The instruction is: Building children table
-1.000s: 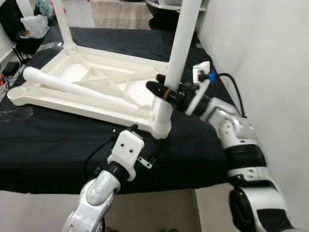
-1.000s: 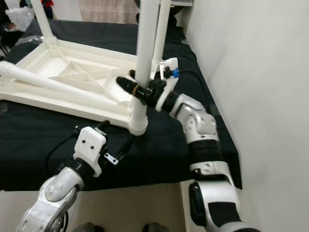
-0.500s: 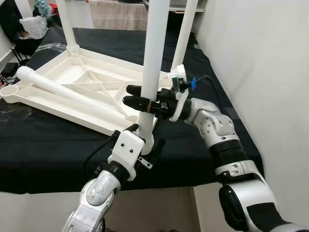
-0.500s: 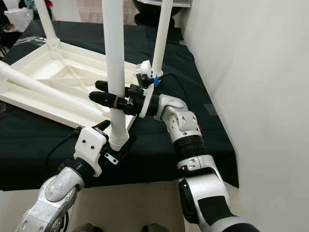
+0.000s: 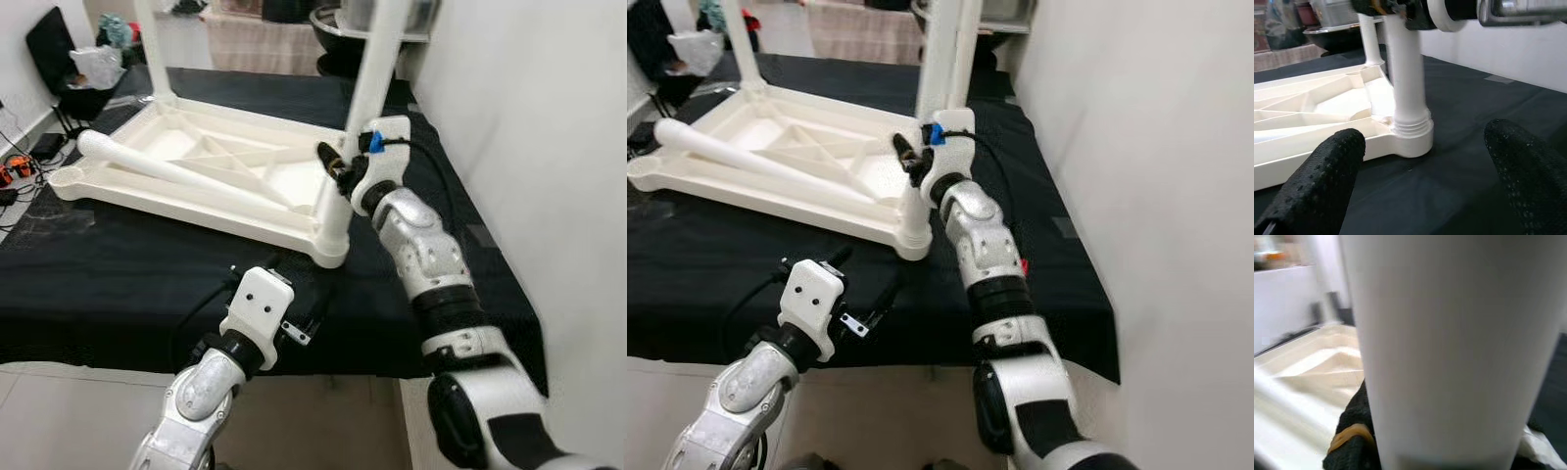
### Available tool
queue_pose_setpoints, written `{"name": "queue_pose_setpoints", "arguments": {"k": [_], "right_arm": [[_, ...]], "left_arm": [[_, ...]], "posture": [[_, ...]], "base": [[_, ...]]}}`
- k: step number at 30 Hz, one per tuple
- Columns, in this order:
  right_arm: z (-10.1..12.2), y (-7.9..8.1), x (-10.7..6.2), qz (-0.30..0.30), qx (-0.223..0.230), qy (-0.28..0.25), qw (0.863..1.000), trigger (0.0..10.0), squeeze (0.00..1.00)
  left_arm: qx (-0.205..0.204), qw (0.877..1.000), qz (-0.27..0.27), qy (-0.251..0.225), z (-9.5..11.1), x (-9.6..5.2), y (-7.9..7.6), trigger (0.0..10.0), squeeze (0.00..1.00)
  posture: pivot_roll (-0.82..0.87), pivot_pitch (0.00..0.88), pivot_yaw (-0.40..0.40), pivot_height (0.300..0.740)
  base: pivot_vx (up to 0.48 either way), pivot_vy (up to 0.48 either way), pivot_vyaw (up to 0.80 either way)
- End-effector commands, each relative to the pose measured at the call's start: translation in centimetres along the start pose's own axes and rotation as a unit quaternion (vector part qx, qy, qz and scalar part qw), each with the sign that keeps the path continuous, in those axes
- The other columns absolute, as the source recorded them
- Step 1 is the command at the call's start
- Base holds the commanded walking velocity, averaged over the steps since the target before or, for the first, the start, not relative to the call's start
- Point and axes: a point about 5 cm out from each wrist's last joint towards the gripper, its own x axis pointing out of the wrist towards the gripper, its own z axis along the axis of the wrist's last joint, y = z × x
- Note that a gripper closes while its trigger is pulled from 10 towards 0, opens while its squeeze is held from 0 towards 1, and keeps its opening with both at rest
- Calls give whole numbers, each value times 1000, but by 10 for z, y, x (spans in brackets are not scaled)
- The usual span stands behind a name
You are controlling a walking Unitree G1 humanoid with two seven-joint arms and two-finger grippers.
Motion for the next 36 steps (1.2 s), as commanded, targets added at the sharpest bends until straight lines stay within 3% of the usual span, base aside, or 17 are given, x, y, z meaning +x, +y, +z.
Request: {"name": "queue_pose_setpoints", "arguments": {"k": [1, 4, 5, 9, 10, 11, 14, 15, 17, 19, 20, 25, 26, 27, 28, 29, 36], "right_arm": [[-20, -30, -17, -156, -20, 43, 987, 0, 0], [-18, -32, -23, -214, -11, 36, 976, 0, 0], [-17, -24, -22, -207, -3, 35, 978, 10000, 0], [-15, -5, -17, -163, 19, 26, 986, 10000, 0], [-13, 0, -15, -149, 21, 16, 989, 10000, 176], [-11, 4, -13, -133, 29, 5, 991, 10000, 1000], [-6, 7, -10, -113, 35, -14, 993, 10000, 1000], [-2, 8, -10, -98, 39, -22, 994, 10000, 0], [1, 8, -10, -89, 41, -26, 995, 10000, 0], [4, 21, -8, 41, 111, -28, 993, 10000, 0], [5, 29, -11, 121, 154, -29, 980, 10000, 0], [4, 34, -26, 255, 177, -29, 950, 10000, 0], [2, 33, -37, 353, 165, -17, 921, 10000, 0], [2, 33, -37, 353, 165, -17, 921, 10000, 0], [0, 31, -45, 416, 157, -6, 896, 10000, 0], [-6, 27, -49, 499, 131, 18, 856, 10000, 0], [-13, 27, -40, 532, 95, 31, 841, 10000, 0]], "left_arm": [[-2, 1000, -2, 0, -1, 1, -3, 10000, 0], [-2, 1000, -2, -1, -1, 2, -3, 10000, 0], [-1, 1000, -3, 0, -1, 1, -3, 10000, 0], [0, 1000, -3, 1, -2, 0, -2, 10000, 0], [1, 1000, -2, 1, -2, 0, -1, 10000, 0], [1, 1000, -2, 1, -2, 0, -1, 10000, 0], [0, 1000, -2, 1, -2, 0, -2, 10000, 0], [0, 1000, -2, 0, -2, 1, -2, 10000, 0], [0, 1000, -2, 0, -2, 1, -2, 10000, 0], [1, 1000, -1, 1, -2, 0, -1, 10000, 0], [2, 1000, 4, 2, -2, 0, 0, 10000, 0], [0, 1000, 10, 1, -2, 1, 2, 10000, 0], [0, 1000, 8, 0, -1, 1, 1, 10000, 0], [0, 1000, 8, 0, -1, 1, 1, 10000, 0], [-1, 1000, 5, 0, -1, 1, 1, 10000, 0], [-2, 1000, -2, -1, -1, 1, -2, 10000, 0], [-4, 1000, -8, -2, 0, 2, -5, 10000, 0]], "posture": [[59, 59, -85, 740], [60, 54, -84, 740], [61, 53, -85, 740], [61, 51, -84, 740], [61, 50, -85, 740], [60, 50, -87, 740], [60, 51, -89, 740], [62, 54, -90, 740], [61, 57, -92, 740], [61, 57, -92, 740], [61, 57, -92, 740], [61, 61, -91, 740], [61, 61, -89, 740], [61, 61, -89, 740], [61, 63, -87, 740], [61, 63, -87, 740], [71, 69, -93, 740]], "base": [[0, 0, 0], [0, 0, 0], [0, 0, 0], [0, 0, 0], [0, 0, 0], [0, 0, 0], [0, 0, 0], [0, 0, 0], [0, 0, 0], [0, 0, 0], [0, 0, 0], [0, 0, 0], [0, 0, 0], [0, 0, 0], [0, 0, 0], [0, 0, 0], [0, 0, 0]]}}
